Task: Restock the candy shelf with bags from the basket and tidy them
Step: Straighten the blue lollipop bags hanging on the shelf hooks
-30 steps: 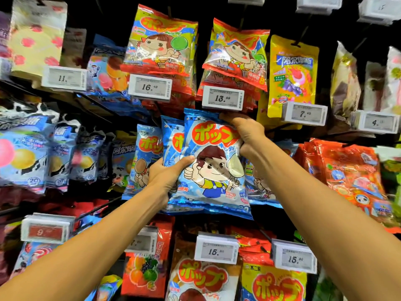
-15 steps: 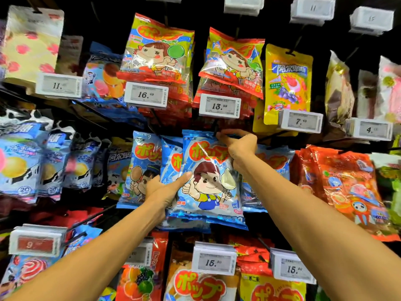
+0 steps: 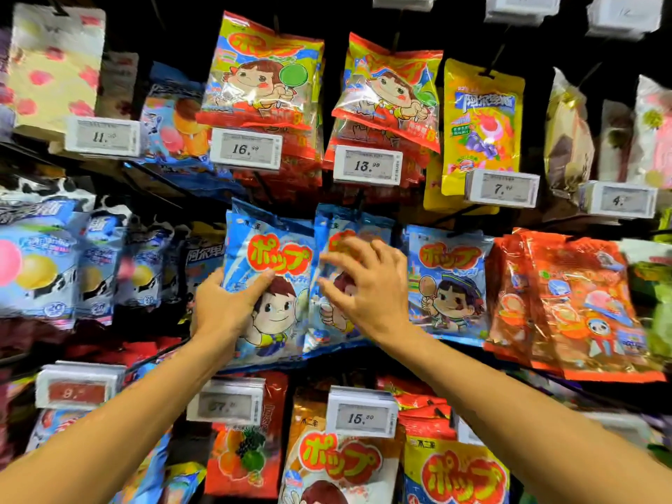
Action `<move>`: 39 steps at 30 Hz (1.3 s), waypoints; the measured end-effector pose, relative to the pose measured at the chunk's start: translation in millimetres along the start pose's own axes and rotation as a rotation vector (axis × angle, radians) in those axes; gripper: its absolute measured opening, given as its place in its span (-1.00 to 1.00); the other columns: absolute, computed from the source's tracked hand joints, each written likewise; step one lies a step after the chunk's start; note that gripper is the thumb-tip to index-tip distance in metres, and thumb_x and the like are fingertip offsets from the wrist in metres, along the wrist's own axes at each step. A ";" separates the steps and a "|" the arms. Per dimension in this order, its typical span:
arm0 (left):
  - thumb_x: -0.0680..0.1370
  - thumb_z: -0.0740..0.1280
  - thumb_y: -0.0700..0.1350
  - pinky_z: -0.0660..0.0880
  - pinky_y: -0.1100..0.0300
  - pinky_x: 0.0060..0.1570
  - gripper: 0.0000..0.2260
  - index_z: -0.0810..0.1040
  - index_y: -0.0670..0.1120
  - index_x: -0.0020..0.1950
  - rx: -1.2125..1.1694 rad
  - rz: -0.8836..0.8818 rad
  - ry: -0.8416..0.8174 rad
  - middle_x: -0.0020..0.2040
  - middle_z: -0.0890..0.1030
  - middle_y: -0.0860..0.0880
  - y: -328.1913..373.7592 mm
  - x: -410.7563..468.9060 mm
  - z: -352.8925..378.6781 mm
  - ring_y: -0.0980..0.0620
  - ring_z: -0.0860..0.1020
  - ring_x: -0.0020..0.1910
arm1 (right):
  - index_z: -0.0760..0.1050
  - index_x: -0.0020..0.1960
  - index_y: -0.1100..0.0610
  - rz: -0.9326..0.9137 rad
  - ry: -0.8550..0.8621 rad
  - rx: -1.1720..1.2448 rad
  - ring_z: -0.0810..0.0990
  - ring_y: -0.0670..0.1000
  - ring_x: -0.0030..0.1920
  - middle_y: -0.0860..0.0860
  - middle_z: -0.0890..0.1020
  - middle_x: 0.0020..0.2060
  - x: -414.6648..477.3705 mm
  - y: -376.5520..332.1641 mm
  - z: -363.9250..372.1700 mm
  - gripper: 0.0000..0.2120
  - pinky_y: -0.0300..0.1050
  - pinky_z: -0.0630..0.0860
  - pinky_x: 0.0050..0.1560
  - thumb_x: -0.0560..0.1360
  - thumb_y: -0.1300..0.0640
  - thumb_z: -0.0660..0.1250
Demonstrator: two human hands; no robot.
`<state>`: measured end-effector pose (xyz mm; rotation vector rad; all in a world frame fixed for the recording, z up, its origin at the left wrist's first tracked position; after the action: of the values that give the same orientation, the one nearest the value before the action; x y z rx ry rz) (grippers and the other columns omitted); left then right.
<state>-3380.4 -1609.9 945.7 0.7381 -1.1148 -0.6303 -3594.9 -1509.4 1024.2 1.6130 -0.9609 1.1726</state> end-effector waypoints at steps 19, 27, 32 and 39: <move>0.43 0.50 0.02 0.56 0.24 -0.42 -0.80 0.65 0.00 0.00 -0.201 -0.167 -0.160 -0.17 0.73 0.00 10.6 -29.0 26.8 0.04 0.70 -0.26 | 0.53 0.09 0.12 0.673 -0.351 0.614 0.53 0.09 -0.06 0.05 0.58 -0.06 4.0 60.2 48.5 -0.73 -0.04 0.44 -0.07 0.65 0.06 0.08; 0.41 0.51 0.05 0.57 0.21 -0.44 -0.75 0.67 -0.07 -0.03 -0.272 -0.241 -0.332 -0.22 0.73 -0.08 33.8 -42.2 89.2 -0.05 0.71 -0.28 | 0.53 -0.13 0.16 0.851 -0.049 1.133 0.62 -0.15 -0.43 -0.14 0.64 -0.45 40.1 70.6 -2.7 -0.80 -0.29 0.50 -0.45 0.41 0.10 0.52; 0.42 0.50 0.08 0.55 0.22 -0.48 -0.74 0.67 -0.07 -0.03 -0.245 -0.264 -0.378 -0.25 0.73 -0.07 40.0 -41.3 112.9 -0.03 0.70 -0.34 | 0.53 -0.19 0.16 1.040 0.000 1.164 0.60 -0.07 -0.52 0.00 0.65 -0.46 41.2 86.0 -4.5 -0.86 -0.24 0.54 -0.50 0.42 0.28 0.49; 0.38 0.50 0.15 0.55 0.19 -0.51 -0.65 0.67 -0.10 -0.05 -0.190 -0.341 -0.434 -0.28 0.72 -0.10 25.7 -36.5 125.1 -0.05 0.68 -0.41 | 0.54 -0.19 0.18 1.156 0.030 1.156 0.61 0.05 -0.45 0.15 0.65 -0.27 37.0 94.1 2.0 -0.78 -0.14 0.60 -0.45 0.31 0.25 0.58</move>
<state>-3508.0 -1592.0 977.9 0.6467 -1.3107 -1.2113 -3672.6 -1542.4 1079.8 1.7990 -1.3444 2.9239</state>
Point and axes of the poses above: each hand's wrist, its own x-axis towards the middle knuckle, its own z-axis out of the palm, y = z × x, the point moved 10 cm from there along x, towards the middle knuckle
